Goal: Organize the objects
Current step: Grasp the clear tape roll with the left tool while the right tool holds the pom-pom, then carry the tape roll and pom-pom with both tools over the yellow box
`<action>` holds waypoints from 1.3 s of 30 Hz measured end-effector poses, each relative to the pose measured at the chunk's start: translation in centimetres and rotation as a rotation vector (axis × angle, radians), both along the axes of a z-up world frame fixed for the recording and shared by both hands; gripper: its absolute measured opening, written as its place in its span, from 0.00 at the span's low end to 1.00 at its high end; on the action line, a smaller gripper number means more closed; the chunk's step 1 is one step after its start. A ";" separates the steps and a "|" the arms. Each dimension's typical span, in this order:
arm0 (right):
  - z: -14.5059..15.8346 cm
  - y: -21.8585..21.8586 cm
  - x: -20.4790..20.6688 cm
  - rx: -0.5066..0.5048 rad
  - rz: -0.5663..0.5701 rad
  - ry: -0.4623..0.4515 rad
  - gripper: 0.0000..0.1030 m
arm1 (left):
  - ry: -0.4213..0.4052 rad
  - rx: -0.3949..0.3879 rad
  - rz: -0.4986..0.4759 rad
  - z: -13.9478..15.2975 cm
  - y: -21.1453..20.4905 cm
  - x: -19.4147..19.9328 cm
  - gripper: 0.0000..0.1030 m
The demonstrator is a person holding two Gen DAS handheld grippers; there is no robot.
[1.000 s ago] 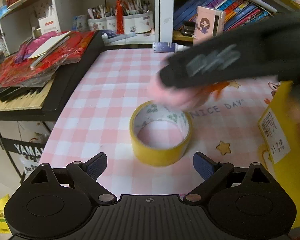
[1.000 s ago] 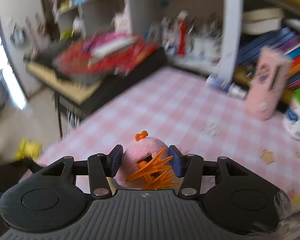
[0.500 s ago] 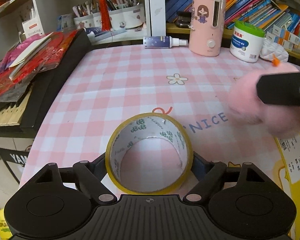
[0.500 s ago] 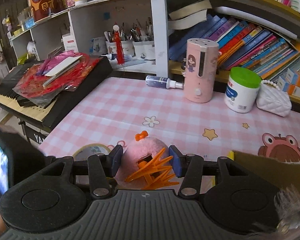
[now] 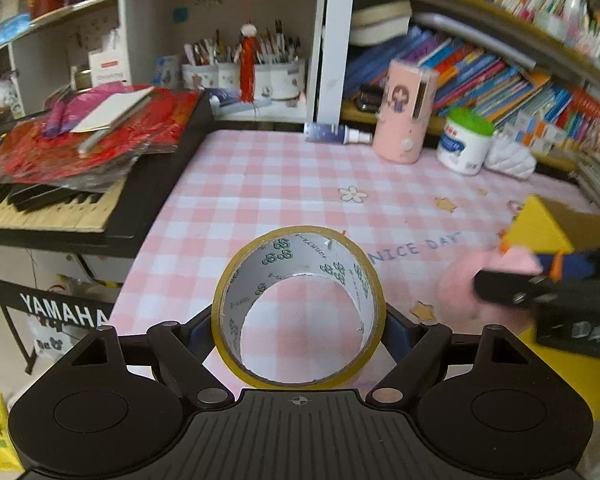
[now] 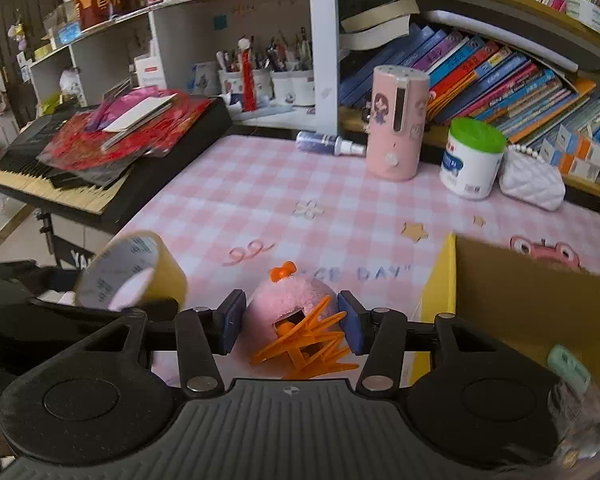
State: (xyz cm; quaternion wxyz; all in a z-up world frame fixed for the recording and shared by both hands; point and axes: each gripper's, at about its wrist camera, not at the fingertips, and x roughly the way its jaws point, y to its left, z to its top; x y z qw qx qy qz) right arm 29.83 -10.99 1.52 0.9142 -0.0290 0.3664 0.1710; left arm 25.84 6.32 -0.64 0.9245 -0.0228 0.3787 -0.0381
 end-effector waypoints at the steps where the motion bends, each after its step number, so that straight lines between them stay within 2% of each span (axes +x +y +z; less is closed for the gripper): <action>1: 0.0 0.0 -0.7 0.002 0.001 0.005 0.46 | -0.007 -0.008 0.000 0.4 0.2 -0.9 0.80; 12: -0.3 0.4 -8.0 -0.012 -0.015 0.036 0.46 | -0.018 -0.071 -0.024 1.0 1.9 -9.2 0.80; 18: 0.1 1.1 -12.3 -0.022 -0.031 0.016 0.46 | -0.036 -0.081 -0.047 1.1 2.5 -12.9 0.80; 26: -0.5 1.6 -18.5 -0.004 -0.084 0.050 0.46 | -0.013 -0.090 -0.079 0.9 3.4 -18.7 0.80; 32: -1.0 1.0 -23.3 0.008 -0.143 0.062 0.46 | 0.010 -0.094 -0.161 0.3 2.5 -21.6 0.80; 39: -1.2 -1.8 -27.5 0.015 -0.282 0.078 0.46 | 0.012 -0.099 -0.319 0.5 -0.7 -22.5 0.80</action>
